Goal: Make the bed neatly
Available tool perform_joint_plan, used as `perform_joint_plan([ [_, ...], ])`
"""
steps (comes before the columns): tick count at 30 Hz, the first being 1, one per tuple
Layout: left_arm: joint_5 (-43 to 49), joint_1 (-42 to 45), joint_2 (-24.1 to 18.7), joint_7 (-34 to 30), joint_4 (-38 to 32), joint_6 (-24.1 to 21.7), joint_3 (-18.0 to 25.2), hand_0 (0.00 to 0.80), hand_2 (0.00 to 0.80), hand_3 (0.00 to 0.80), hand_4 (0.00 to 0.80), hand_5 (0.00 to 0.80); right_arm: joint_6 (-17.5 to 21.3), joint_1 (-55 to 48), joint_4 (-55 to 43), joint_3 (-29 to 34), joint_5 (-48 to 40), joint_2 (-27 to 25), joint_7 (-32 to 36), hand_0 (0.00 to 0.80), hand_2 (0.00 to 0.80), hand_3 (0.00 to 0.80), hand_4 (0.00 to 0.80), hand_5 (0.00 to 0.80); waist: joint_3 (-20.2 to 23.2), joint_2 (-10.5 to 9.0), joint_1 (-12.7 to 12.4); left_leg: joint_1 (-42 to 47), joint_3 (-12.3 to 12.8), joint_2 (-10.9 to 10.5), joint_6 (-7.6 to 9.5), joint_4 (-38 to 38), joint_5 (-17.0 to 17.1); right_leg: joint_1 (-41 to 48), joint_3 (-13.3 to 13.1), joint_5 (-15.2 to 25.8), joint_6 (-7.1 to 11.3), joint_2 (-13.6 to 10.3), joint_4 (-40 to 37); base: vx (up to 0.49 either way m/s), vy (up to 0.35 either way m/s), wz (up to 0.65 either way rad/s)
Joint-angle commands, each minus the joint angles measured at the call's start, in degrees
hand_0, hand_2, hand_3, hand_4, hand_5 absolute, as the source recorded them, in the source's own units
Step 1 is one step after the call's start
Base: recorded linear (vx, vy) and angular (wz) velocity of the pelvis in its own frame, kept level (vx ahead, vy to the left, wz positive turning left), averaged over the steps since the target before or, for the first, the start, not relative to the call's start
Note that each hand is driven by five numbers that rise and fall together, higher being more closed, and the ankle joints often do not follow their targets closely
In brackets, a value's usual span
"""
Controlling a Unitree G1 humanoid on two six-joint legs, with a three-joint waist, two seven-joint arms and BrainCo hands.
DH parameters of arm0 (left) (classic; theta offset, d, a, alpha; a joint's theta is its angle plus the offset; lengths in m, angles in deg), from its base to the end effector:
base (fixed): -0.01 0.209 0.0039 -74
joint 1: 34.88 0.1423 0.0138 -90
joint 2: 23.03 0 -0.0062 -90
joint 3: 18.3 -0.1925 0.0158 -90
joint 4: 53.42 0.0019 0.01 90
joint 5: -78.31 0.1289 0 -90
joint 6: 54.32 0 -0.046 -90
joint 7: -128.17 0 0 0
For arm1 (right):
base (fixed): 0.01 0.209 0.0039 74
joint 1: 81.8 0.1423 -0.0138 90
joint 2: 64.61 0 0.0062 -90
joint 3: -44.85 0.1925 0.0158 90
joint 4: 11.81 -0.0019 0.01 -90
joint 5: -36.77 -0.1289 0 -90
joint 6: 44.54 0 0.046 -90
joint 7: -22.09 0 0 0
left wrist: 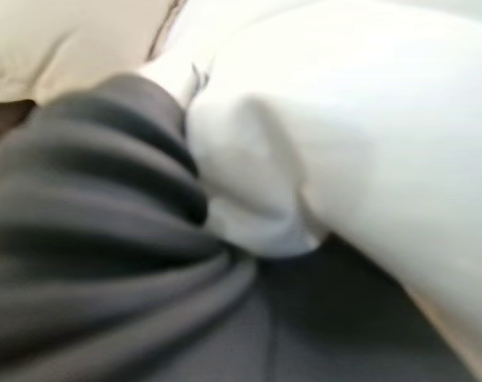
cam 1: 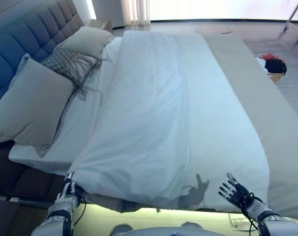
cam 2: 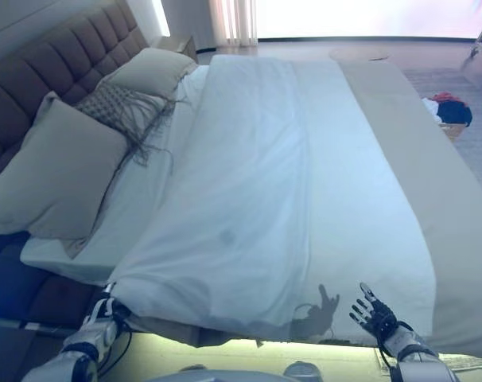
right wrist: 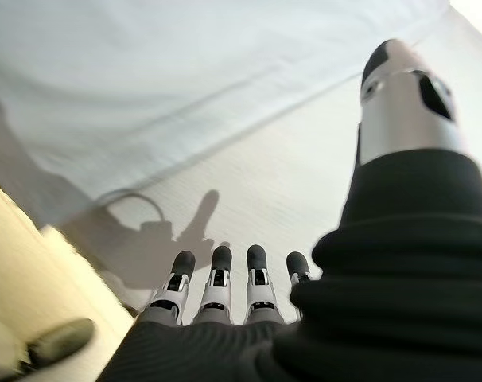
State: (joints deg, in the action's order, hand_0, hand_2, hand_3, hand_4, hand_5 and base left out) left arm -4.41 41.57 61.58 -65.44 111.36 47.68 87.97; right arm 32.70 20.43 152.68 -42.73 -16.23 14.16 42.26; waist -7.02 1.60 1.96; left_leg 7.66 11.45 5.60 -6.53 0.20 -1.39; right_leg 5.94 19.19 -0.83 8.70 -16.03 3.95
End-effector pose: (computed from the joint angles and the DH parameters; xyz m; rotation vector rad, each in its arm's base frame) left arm 0.1409 0.2791 -0.0770 -1.3405 0.4974 0.7312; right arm 0.1284 -0.3039 -0.0704 0.7071 0.8785 -0.4042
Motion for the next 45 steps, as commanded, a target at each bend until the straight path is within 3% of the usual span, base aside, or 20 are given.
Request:
perform_joint_plan([
  [1,-1.37,1.48,-5.47,-3.34,1.90,-0.67,1.73,0.800,0.800,0.800,0.800,0.800,2.28,4.72,0.77,0.70,-2.97,0.59,0.89,0.000,0.000,0.000,0.000,0.000,-0.88,1.64,-3.31,-1.64,0.22,-0.93,1.15,5.02,-3.17,-4.93,-1.47,4.47,1.60,-3.65,3.23,-0.184,0.254,-0.24],
  [3,-1.44,1.13,-4.42,-3.62,1.11,-1.03,1.00,0.800,0.800,0.800,0.800,0.800,2.74,5.54,0.09,0.56,-3.13,1.94,0.43,0.000,0.000,0.000,0.000,0.000,-2.02,1.64,-3.37,-2.76,1.36,-1.31,2.51,6.81,-4.24,-7.62,-1.65,3.10,1.57,-3.65,9.55,-0.207,0.229,-0.29],
  [6,-0.40,-0.04,-3.18,-3.99,-0.40,-2.36,-0.36,0.800,0.800,0.800,0.800,0.800,2.68,5.92,-0.87,-1.04,-2.93,3.36,1.47,0.000,0.000,0.000,0.000,0.000,-2.90,1.09,-3.95,-6.33,2.21,-0.71,4.53,11.86,-5.72,-9.71,-1.93,-4.00,-0.24,-0.71,20.71,-0.181,0.102,-0.22],
  [7,-0.37,-1.09,-3.18,-3.65,-0.80,-2.94,-0.62,0.800,0.800,0.800,0.800,0.800,2.52,6.82,-1.08,-1.78,-3.55,3.69,1.23,0.000,0.000,0.000,0.000,0.000,-3.01,0.17,-4.71,-8.92,2.58,-0.44,4.32,15.08,-6.34,-8.57,-1.22,-6.01,-1.16,-0.14,17.58,-0.193,-0.088,-0.13],
  [9,-0.65,-3.16,-3.23,-4.15,-0.53,-4.11,-2.13,0.800,0.800,0.800,0.800,0.800,3.64,7.99,-0.83,-2.95,-4.70,4.02,2.10,0.000,0.000,0.000,0.000,0.000,-4.28,-1.10,-5.70,-14.08,2.52,0.24,3.38,19.57,-6.61,-7.62,-0.31,-6.24,-1.87,0.50,15.11,-0.256,-0.120,-0.13],
  [12,-4.53,-7.36,-4.33,-2.27,-1.16,-5.58,-4.57,0.800,0.800,0.800,0.800,0.800,4.73,12.40,-1.42,-5.09,-6.44,3.57,1.53,0.000,0.000,0.000,0.000,0.000,-7.98,-1.19,-5.80,-19.64,0.46,1.79,1.88,24.88,-8.03,-12.66,-1.42,-9.14,-2.52,0.36,20.67,-0.379,-0.006,0.10],
  [13,-5.21,-8.86,-4.77,-1.74,-0.95,-5.49,-4.85,0.800,0.800,0.800,0.800,0.800,4.45,13.89,-1.54,-5.67,-6.38,3.12,1.32,0.000,0.000,0.000,0.000,0.000,-9.04,-1.11,-5.60,-21.35,0.70,2.31,2.29,25.75,-6.79,-14.65,-1.05,-8.42,-3.40,0.10,21.83,-0.295,0.043,-0.04],
  [16,-6.10,-10.63,-5.20,-1.58,-0.10,-5.12,-5.92,0.800,0.800,0.800,0.800,0.800,4.13,16.02,-1.52,-6.93,-4.40,1.94,1.13,0.000,0.000,0.000,0.000,0.000,-10.15,-1.10,-5.20,-22.69,-0.95,2.79,1.75,28.15,-8.56,-17.89,-2.61,-10.16,-2.91,-0.68,26.47,-0.121,0.050,-0.01],
  [17,-6.54,-11.12,-5.34,-1.33,-0.07,-4.91,-6.24,0.800,0.800,0.800,0.800,0.800,4.30,16.49,-1.76,-7.56,-3.52,1.46,0.96,0.000,0.000,0.000,0.000,0.000,-10.79,-1.18,-5.12,-23.79,-0.48,3.16,2.22,28.88,-7.73,-19.24,-2.18,-9.44,-3.56,-1.11,27.49,-0.112,0.022,0.02],
  [26,-8.62,-15.11,-5.35,-1.56,0.12,-4.56,-10.25,0.800,0.800,0.800,0.800,0.800,8.78,22.89,-2.02,-14.22,6.87,-2.21,-1.92,0.000,0.000,0.000,0.000,0.000,-14.38,-1.73,-5.20,-30.43,-2.23,3.80,1.70,36.24,-11.49,-28.15,-4.31,-12.98,-3.46,-2.99,37.88,-0.116,-0.008,0.00],
  [29,-12.23,-17.14,-5.65,-0.97,-3.90,-7.68,-11.79,0.800,0.800,0.800,0.800,0.800,9.48,25.13,-2.96,-16.90,11.02,-3.83,-2.51,0.000,0.000,0.000,0.000,0.000,-15.37,-1.69,-5.14,-32.70,-2.44,3.97,1.53,38.09,-12.08,-31.10,-4.78,-13.67,-3.52,-3.55,40.56,-0.104,0.004,0.08],
  [32,-13.24,-17.14,-6.04,-1.88,-5.22,-5.63,-14.43,0.800,0.800,0.800,0.800,0.800,10.50,26.27,-3.03,-19.86,12.60,-4.59,-3.51,0.000,0.000,0.000,0.000,0.000,-16.12,-1.08,-5.34,-34.85,-2.64,4.27,1.55,39.87,-12.50,-33.68,-5.13,-14.00,-3.45,-4.04,42.78,-0.103,-0.001,0.07],
  [36,-12.40,-16.84,-6.75,-4.61,-5.04,-4.26,-16.28,0.800,0.800,0.800,0.800,0.800,9.94,26.01,-3.59,-21.05,11.08,-4.68,-2.63,0.000,0.000,0.000,0.000,0.000,-16.50,-0.54,-4.87,-35.15,-2.67,4.49,1.13,39.51,-12.25,-34.93,-5.83,-14.07,-3.02,-3.88,43.47,-0.033,-0.002,0.03],
  [45,-10.37,-18.54,-9.25,-1.51,-0.72,-3.58,-16.86,0.800,0.800,0.800,0.800,0.800,8.96,27.56,-2.45,-22.44,10.02,-5.70,-2.20,0.000,0.000,0.000,0.000,0.000,-16.24,0.01,-3.64,-33.77,-2.43,5.14,-0.27,37.33,-11.42,-34.34,-6.93,-14.37,-2.64,-3.05,42.00,0.000,0.000,0.00],
])
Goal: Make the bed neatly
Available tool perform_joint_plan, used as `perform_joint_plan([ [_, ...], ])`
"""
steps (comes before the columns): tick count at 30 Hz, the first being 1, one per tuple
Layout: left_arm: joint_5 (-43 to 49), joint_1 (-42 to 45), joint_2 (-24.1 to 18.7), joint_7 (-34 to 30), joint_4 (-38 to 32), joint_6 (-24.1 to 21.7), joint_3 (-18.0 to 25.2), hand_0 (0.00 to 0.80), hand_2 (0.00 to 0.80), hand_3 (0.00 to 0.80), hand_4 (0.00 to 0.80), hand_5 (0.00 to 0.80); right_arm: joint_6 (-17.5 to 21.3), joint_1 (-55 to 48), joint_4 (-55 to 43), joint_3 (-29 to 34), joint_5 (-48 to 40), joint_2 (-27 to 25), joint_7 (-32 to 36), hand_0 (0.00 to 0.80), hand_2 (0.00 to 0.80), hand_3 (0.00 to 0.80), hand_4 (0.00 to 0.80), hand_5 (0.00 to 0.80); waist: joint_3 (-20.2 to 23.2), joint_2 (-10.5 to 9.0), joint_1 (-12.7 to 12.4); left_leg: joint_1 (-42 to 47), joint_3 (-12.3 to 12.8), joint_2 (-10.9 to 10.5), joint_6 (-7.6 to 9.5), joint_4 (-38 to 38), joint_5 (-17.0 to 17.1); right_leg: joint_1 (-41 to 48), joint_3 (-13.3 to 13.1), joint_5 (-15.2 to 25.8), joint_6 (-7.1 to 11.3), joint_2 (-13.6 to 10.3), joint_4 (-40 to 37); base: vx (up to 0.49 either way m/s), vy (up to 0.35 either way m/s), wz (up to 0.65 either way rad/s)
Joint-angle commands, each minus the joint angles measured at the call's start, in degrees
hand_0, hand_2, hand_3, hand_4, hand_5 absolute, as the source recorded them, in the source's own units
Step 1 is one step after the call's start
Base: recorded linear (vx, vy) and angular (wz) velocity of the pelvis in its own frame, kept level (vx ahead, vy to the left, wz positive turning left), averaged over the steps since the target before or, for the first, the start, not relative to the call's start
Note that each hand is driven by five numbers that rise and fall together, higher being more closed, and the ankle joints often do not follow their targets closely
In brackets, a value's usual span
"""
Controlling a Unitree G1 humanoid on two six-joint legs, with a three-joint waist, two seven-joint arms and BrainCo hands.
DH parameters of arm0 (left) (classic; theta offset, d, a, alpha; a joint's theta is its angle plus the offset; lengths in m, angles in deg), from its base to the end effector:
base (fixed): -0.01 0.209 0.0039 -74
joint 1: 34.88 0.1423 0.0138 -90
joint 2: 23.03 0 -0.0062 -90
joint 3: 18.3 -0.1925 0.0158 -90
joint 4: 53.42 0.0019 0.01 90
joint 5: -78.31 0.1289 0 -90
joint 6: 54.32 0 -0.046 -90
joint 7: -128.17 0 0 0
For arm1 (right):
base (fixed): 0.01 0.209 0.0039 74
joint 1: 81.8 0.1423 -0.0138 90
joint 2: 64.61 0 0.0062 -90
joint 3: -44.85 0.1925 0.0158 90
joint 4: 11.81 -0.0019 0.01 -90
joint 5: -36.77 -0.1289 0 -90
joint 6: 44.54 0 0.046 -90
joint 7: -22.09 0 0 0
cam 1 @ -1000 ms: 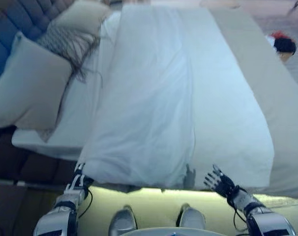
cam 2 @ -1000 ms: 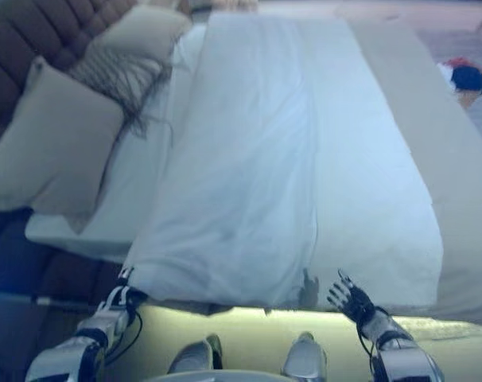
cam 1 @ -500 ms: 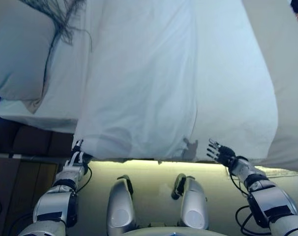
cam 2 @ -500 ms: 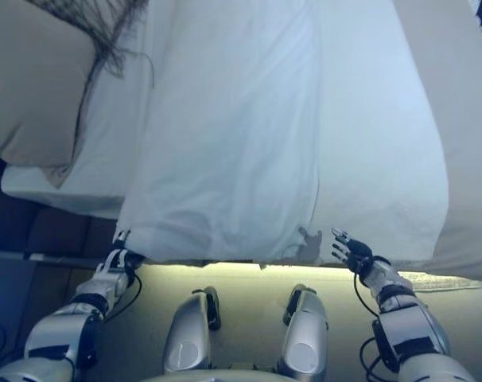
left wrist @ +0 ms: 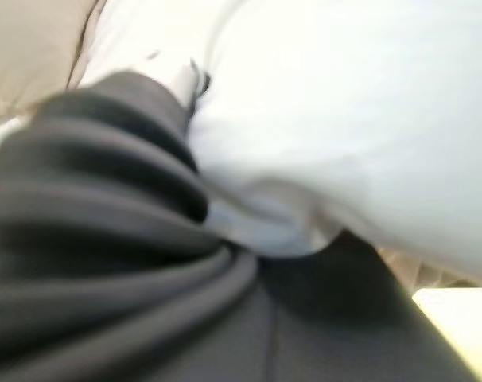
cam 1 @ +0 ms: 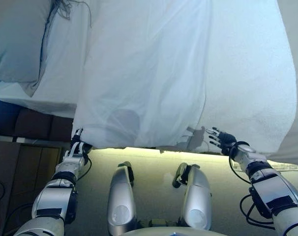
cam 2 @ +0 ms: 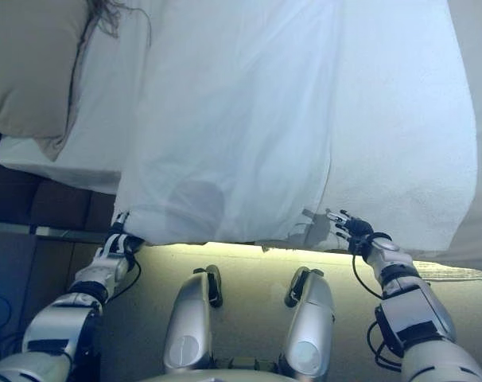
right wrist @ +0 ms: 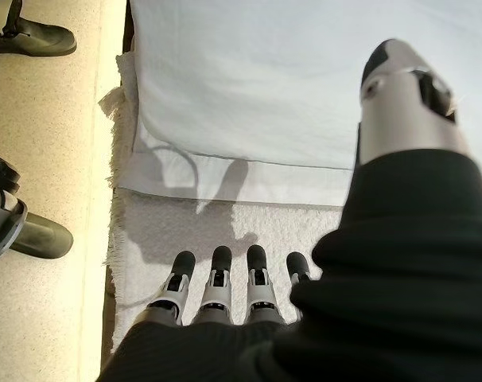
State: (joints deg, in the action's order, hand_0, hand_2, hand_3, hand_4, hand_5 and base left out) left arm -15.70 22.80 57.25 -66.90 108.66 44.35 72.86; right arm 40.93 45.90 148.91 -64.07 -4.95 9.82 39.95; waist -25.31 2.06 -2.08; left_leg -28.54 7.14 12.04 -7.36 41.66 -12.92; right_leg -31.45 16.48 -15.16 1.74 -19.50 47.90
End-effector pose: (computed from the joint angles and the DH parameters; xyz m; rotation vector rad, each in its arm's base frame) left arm 0.2526 0.2748 -0.0034 -1.2959 0.2454 0.3811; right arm 0.2737 -0.2869 0.0269 0.1090 0.5851 -0.0148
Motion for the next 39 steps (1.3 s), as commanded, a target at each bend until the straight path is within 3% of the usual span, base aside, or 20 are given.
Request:
perform_joint_plan([
  [1,1.52,0.37,-4.94,-0.38,2.05,-0.23,-1.94,0.800,0.800,0.800,0.800,0.800,0.60,1.86,1.35,-1.01,-1.40,-1.47,0.04,0.000,0.000,0.000,0.000,0.000,2.11,-0.45,0.49,2.54,1.91,-1.26,0.53,-4.13,0.03,3.09,-4.33,-0.11,4.34,0.49,-1.96,0.000,0.000,0.00],
  [8,5.82,-0.09,-3.77,-1.17,2.41,0.44,-4.61,0.800,0.800,0.800,0.800,0.800,0.20,1.28,2.48,-0.51,-1.90,-1.56,0.65,0.000,0.000,0.000,0.000,0.000,2.64,-0.37,1.13,3.54,2.17,-1.15,0.33,-5.50,0.43,3.34,-5.12,-0.02,4.55,1.14,-2.61,0.000,0.000,0.00],
  [9,6.03,-0.18,-3.60,-1.46,2.64,0.75,-4.82,0.709,0.709,0.709,0.709,0.709,0.05,1.31,2.64,-0.46,-1.93,-1.41,0.92,0.000,0.000,0.000,0.000,0.000,2.74,-0.39,1.15,3.76,2.18,-1.16,0.32,-5.78,0.55,3.51,-5.12,0.05,4.55,1.20,-2.83,0.000,0.000,0.00],
  [10,6.17,-0.20,-3.14,-1.47,2.91,1.32,-5.24,0.000,0.000,0.000,0.000,0.000,0.03,1.34,2.82,-0.40,-1.77,-1.07,1.31,0.000,0.000,0.000,0.000,0.000,2.91,-0.45,1.21,4.12,2.17,-1.18,0.35,-6.19,0.71,3.77,-5.10,0.16,4.59,1.32,-3.15,0.026,-0.031,-0.03],
  [18,6.91,1.04,-2.41,0.88,4.10,0.30,-4.35,0.000,0.000,0.000,0.000,0.000,0.42,-0.84,3.15,0.70,-1.99,0.82,0.99,0.000,0.000,0.000,0.000,0.000,4.36,-0.97,1.37,6.95,2.38,-1.06,0.65,-11.28,4.36,6.23,-4.26,2.95,4.07,2.41,-8.11,0.004,-0.027,-0.01],
  [30,22.44,7.95,0.34,10.39,6.49,-2.55,-2.19,0.000,0.000,0.000,0.000,0.000,1.06,-7.93,3.08,3.31,-0.16,5.42,-0.13,0.000,0.000,0.000,0.000,0.000,10.38,-1.07,0.83,17.52,2.73,-2.91,0.89,-24.10,9.60,18.95,-0.48,7.07,3.21,5.58,-24.02,0.086,-0.036,-0.03],
  [39,29.57,20.36,5.29,7.07,4.76,-3.66,1.35,0.000,0.000,0.000,0.000,0.000,1.99,-19.00,2.04,8.64,2.49,7.29,-0.34,0.000,0.000,0.000,0.000,0.000,15.46,-0.29,-0.96,25.93,3.47,-3.77,0.56,-31.98,12.01,30.11,2.53,8.29,2.62,8.29,-34.10,0.171,-0.029,0.02],
])
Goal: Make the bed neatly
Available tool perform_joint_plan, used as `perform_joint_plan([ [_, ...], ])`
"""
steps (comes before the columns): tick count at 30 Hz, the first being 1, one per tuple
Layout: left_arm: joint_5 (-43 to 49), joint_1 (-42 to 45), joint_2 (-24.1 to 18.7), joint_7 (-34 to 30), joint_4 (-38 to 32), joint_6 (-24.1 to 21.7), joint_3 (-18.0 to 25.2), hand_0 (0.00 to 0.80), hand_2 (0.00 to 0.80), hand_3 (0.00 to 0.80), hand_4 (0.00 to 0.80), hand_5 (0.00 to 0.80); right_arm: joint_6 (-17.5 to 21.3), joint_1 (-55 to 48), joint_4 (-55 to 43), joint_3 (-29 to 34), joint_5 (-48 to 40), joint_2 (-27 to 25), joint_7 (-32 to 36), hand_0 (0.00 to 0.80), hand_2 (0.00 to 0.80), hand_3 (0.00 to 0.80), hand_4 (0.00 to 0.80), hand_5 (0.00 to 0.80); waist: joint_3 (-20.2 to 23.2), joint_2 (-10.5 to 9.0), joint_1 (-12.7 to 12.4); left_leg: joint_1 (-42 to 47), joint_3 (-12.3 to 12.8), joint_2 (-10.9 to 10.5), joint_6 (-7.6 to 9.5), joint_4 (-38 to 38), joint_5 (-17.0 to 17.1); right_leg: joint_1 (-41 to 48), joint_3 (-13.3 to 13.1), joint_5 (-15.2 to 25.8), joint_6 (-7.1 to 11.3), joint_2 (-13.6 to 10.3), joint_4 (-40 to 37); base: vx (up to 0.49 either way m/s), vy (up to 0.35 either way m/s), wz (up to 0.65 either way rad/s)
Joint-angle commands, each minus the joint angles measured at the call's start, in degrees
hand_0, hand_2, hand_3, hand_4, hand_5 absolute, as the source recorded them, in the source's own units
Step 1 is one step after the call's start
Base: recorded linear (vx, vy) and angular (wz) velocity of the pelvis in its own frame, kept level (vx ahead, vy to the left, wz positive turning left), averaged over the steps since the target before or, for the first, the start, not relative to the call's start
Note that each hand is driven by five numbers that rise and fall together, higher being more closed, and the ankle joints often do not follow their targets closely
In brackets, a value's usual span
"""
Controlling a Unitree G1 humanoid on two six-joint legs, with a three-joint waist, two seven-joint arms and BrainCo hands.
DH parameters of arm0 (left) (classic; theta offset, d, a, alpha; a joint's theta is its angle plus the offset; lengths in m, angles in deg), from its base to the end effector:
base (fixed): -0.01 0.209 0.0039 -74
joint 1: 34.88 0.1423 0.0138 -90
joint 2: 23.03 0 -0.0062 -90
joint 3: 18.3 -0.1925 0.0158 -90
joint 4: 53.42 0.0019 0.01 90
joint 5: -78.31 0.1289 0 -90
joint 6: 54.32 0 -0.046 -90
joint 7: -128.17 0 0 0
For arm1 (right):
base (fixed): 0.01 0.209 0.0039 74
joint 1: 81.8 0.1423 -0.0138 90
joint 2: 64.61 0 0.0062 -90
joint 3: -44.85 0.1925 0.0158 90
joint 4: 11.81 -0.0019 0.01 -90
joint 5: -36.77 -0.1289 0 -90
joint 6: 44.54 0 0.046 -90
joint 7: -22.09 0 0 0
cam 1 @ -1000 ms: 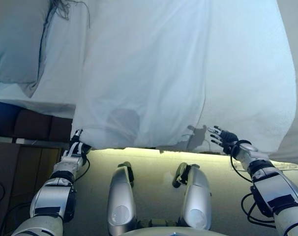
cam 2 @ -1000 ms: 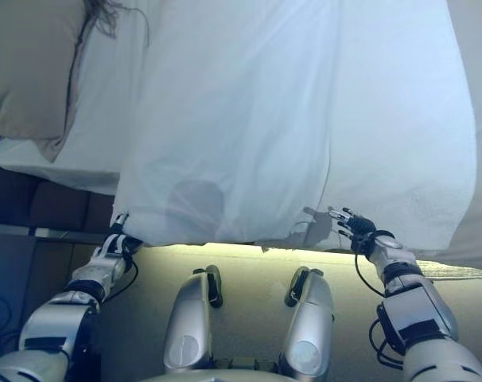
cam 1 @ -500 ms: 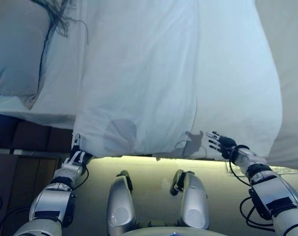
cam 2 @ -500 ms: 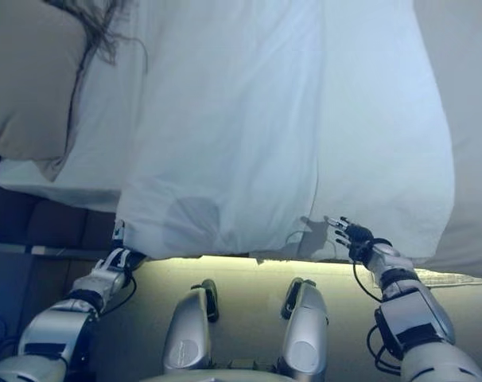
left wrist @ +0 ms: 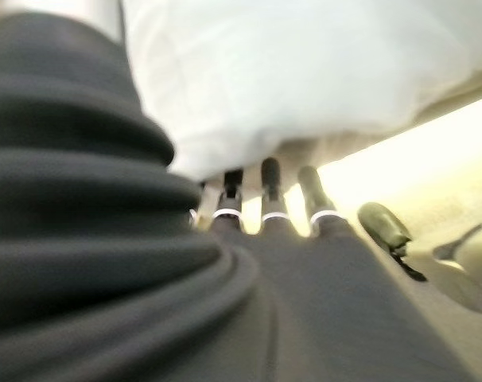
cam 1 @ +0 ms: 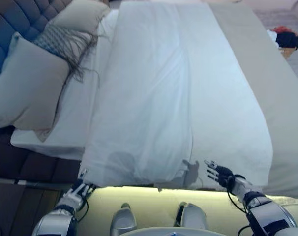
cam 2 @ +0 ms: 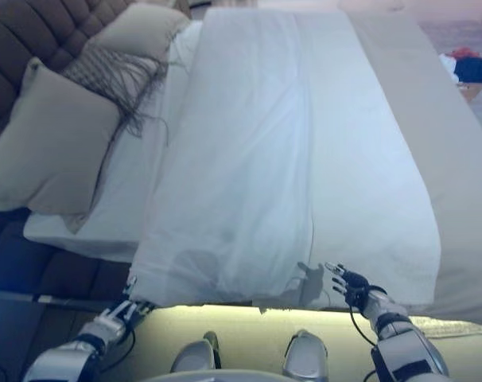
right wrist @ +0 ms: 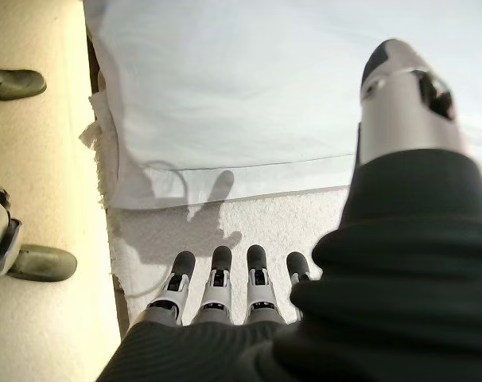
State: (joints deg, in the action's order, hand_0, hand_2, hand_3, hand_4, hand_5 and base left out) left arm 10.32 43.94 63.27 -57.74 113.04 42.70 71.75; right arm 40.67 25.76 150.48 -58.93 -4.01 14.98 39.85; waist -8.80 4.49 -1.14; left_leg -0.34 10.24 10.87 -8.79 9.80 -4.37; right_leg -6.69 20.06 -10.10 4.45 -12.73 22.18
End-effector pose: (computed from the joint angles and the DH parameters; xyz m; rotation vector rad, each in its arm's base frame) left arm 0.1213 0.2620 -0.0925 -0.8547 0.8974 0.6898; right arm 0.1686 -0.2856 -0.0610 0.2508 0.9180 -0.1332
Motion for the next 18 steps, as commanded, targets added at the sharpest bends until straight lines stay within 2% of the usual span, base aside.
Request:
perform_joint_plan([
  [1,4.13,0.61,-0.26,-2.41,0.04,-1.93,2.64,0.000,0.000,0.000,0.000,0.000,2.21,0.05,0.28,3.90,1.85,2.44,-0.32,0.000,0.000,0.000,0.000,0.000,-0.71,-2.72,-2.18,-1.84,0.37,-2.60,1.95,-0.50,3.61,6.05,-0.87,3.33,-0.12,1.76,-8.98,0.114,-0.025,0.00],
  [6,7.48,4.83,1.74,-3.99,-0.10,-1.65,2.79,0.000,0.000,0.000,0.000,0.000,2.99,-2.32,0.76,5.13,2.31,3.58,-0.30,0.000,0.000,0.000,0.000,0.000,-0.03,-2.59,-3.48,-0.45,-0.10,-2.63,1.89,-2.80,4.76,8.40,0.24,4.02,-0.14,2.32,-11.40,0.075,-0.025,0.05],
  [14,12.27,10.43,2.07,-5.72,1.79,2.09,4.96,0.000,0.000,0.000,0.000,0.000,3.58,-3.00,-0.32,5.69,1.99,4.65,-0.80,0.000,0.000,0.000,0.000,0.000,-0.37,-2.93,-5.71,0.22,-0.92,-2.55,1.48,-3.93,5.77,10.61,1.94,4.53,-0.17,2.47,-12.93,0.047,-0.030,0.13],
  [17,12.04,11.03,1.74,-11.95,0.64,1.19,4.93,0.000,0.000,0.000,0.000,0.000,3.05,-2.91,-1.25,5.23,2.04,4.88,-1.61,0.000,0.000,0.000,0.000,0.000,-0.85,-2.79,-6.00,0.51,-1.10,-2.50,1.38,-4.01,5.93,11.11,2.07,4.33,-0.23,2.43,-12.78,0.035,-0.003,0.12],
  [18,11.32,11.03,1.85,-16.59,-0.88,0.30,4.20,0.000,0.000,0.000,0.000,0.000,2.70,-3.07,-1.78,5.05,2.01,4.82,-1.86,0.000,0.000,0.000,0.000,0.000,-1.02,-2.69,-6.07,0.55,-1.08,-2.46,1.38,-3.98,6.01,11.24,2.14,4.38,-0.25,2.45,-12.85,0.016,0.008,0.12],
])
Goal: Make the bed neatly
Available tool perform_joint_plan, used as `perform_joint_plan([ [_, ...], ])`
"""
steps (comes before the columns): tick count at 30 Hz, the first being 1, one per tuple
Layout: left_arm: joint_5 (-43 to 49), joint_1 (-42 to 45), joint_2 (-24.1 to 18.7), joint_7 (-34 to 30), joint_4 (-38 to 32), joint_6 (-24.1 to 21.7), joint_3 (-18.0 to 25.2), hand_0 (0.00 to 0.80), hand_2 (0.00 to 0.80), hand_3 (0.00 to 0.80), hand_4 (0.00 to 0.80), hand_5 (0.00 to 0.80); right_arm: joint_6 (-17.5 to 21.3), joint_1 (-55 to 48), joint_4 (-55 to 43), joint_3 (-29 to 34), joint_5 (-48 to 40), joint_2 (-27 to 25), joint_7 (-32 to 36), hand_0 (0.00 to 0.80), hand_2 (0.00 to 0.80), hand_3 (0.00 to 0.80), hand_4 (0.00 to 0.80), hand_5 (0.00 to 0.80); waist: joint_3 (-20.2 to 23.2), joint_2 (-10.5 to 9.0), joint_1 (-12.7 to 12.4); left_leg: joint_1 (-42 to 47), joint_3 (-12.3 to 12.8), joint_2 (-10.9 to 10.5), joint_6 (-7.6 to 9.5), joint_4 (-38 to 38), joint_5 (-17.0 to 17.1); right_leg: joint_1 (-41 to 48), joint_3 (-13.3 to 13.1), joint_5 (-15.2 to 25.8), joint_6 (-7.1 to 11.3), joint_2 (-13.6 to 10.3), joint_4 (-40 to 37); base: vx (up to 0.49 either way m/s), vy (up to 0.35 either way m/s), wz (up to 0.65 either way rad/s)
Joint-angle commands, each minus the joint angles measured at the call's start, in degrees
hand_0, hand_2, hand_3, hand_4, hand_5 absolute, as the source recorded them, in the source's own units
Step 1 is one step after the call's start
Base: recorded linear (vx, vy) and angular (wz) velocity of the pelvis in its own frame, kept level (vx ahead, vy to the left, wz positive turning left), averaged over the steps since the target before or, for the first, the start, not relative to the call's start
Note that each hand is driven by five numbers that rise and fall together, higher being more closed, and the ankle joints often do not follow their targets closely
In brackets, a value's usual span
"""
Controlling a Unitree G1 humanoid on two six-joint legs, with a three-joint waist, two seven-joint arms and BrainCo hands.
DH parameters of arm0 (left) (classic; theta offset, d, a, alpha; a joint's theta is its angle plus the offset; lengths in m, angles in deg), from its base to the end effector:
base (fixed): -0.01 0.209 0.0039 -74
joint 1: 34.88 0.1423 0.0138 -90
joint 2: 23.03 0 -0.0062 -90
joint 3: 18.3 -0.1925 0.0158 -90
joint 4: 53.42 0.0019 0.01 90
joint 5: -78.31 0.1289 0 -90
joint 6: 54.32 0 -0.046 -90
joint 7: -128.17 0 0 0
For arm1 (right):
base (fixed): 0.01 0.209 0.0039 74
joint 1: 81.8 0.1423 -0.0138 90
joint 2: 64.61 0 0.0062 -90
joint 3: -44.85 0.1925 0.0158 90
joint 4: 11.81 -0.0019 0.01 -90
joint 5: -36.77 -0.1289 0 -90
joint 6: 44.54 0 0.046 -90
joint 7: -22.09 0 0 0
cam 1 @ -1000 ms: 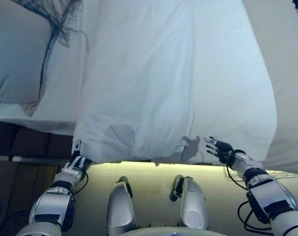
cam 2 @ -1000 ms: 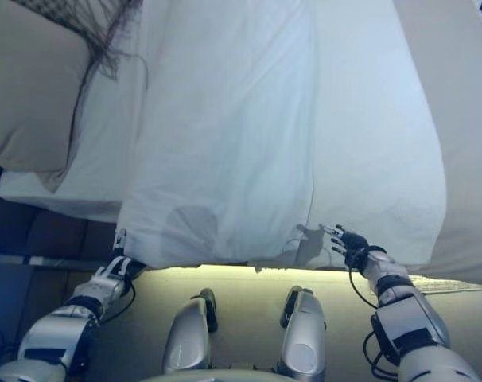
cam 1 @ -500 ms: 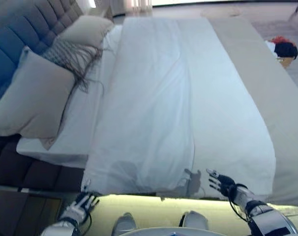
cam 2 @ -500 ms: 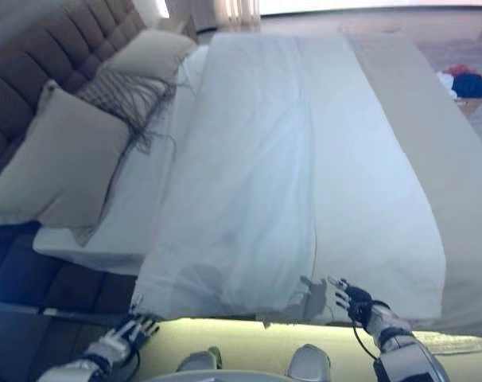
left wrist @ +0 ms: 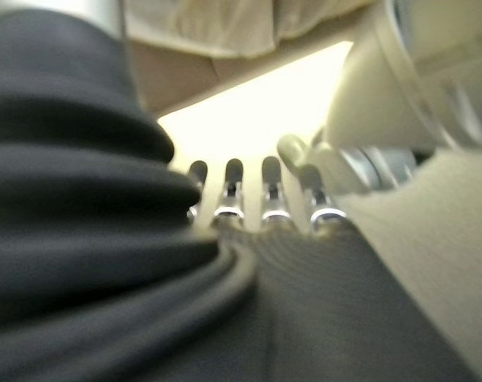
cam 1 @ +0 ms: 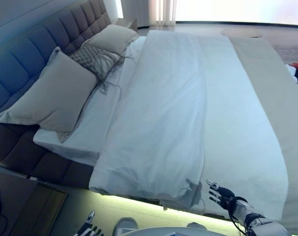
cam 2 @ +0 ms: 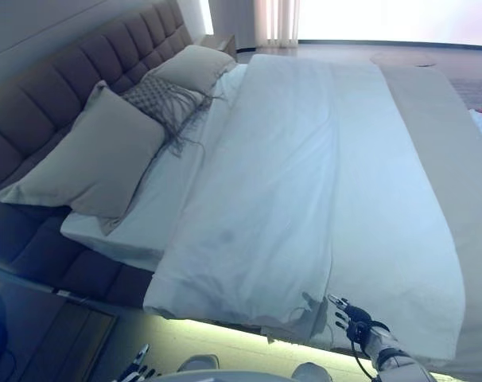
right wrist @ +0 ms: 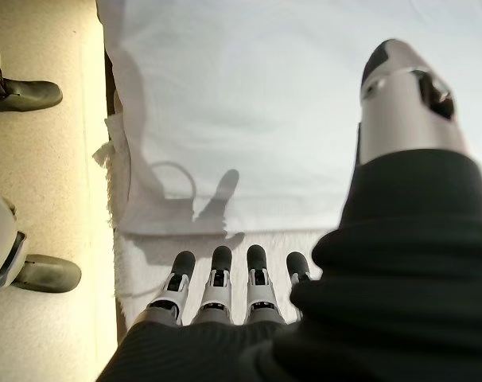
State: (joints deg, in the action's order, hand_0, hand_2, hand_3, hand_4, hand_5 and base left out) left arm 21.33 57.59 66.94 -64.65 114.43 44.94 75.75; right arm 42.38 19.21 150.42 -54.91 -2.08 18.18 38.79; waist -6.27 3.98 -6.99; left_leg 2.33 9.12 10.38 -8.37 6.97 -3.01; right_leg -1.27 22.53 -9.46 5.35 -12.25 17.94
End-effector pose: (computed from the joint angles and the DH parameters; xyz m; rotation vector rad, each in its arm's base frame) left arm 0.0265 0.2464 -0.1167 -0.8439 1.1520 0.6777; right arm 0.1313 -0.2756 -0.0825 0.3004 0.9857 -0.1867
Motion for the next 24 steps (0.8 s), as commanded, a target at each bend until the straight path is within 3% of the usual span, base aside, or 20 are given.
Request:
perform_joint_plan([
  [1,-1.51,-2.66,-1.73,-13.32,-4.16,-2.65,-1.03,0.000,0.000,0.000,0.000,0.000,0.88,3.21,-2.19,0.79,-0.03,1.55,-1.03,0.000,0.000,0.000,0.000,0.000,-3.73,-2.03,-0.21,-2.17,0.02,-1.96,0.99,-1.05,4.67,5.79,-0.32,3.77,-1.13,1.95,-8.56,0.005,0.014,0.15],
  [3,-5.94,-2.37,-1.48,-20.51,-11.25,-3.84,-4.91,0.000,0.000,0.000,0.000,0.000,0.40,2.89,-3.16,0.44,-0.44,1.21,-1.52,0.000,0.000,0.000,0.000,0.000,-4.22,-1.72,-0.39,-2.65,-0.14,-1.88,1.04,-0.64,4.69,5.46,-0.36,3.89,-1.24,1.90,-8.39,-0.021,0.017,0.12],
  [6,-10.71,-2.13,-1.60,-22.63,-23.34,-5.85,-9.47,0.000,0.000,0.000,0.000,0.000,0.09,2.44,-4.20,0.37,-0.96,0.51,-1.28,0.000,0.000,0.000,0.000,0.000,-5.37,-1.41,-0.77,-4.22,-0.67,-1.56,0.86,0.95,4.49,4.48,-0.48,3.84,-1.53,1.85,-7.49,-0.041,0.011,0.02],
  [9,-11.17,-4.74,-1.73,-25.90,-28.34,-8.58,-11.27,0.000,0.000,0.000,0.000,0.000,-0.18,3.28,-4.80,-0.39,-1.45,0.10,-1.03,0.000,0.000,0.000,0.000,0.000,-7.20,-1.47,-0.71,-6.92,-1.13,-0.66,0.54,3.69,4.30,2.48,-0.84,3.34,-2.07,1.73,-5.49,-0.095,-0.005,0.01],
  [17,-17.32,-19.52,-2.01,-25.93,-30.84,-13.64,-12.72,0.000,0.000,0.000,0.000,0.000,-1.01,7.34,-4.23,-4.55,-0.46,0.43,-0.31,0.000,0.000,0.000,0.000,0.000,-11.94,-3.08,3.22,-16.02,-1.62,2.22,-0.24,13.61,5.32,-6.72,-5.05,1.91,-3.34,2.25,3.26,-0.094,0.023,-0.16],
  [24,-23.09,-28.92,-1.04,-24.90,-34.42,-15.21,-13.33,0.000,0.000,0.000,0.000,0.000,-1.68,10.30,-3.88,-6.40,-0.09,0.58,-1.33,0.000,0.000,0.000,0.000,0.000,-14.95,-3.76,5.73,-23.04,-1.72,2.81,-0.39,19.59,5.44,-13.56,-8.09,1.86,-3.46,2.31,8.09,-0.090,0.071,-0.26],
])
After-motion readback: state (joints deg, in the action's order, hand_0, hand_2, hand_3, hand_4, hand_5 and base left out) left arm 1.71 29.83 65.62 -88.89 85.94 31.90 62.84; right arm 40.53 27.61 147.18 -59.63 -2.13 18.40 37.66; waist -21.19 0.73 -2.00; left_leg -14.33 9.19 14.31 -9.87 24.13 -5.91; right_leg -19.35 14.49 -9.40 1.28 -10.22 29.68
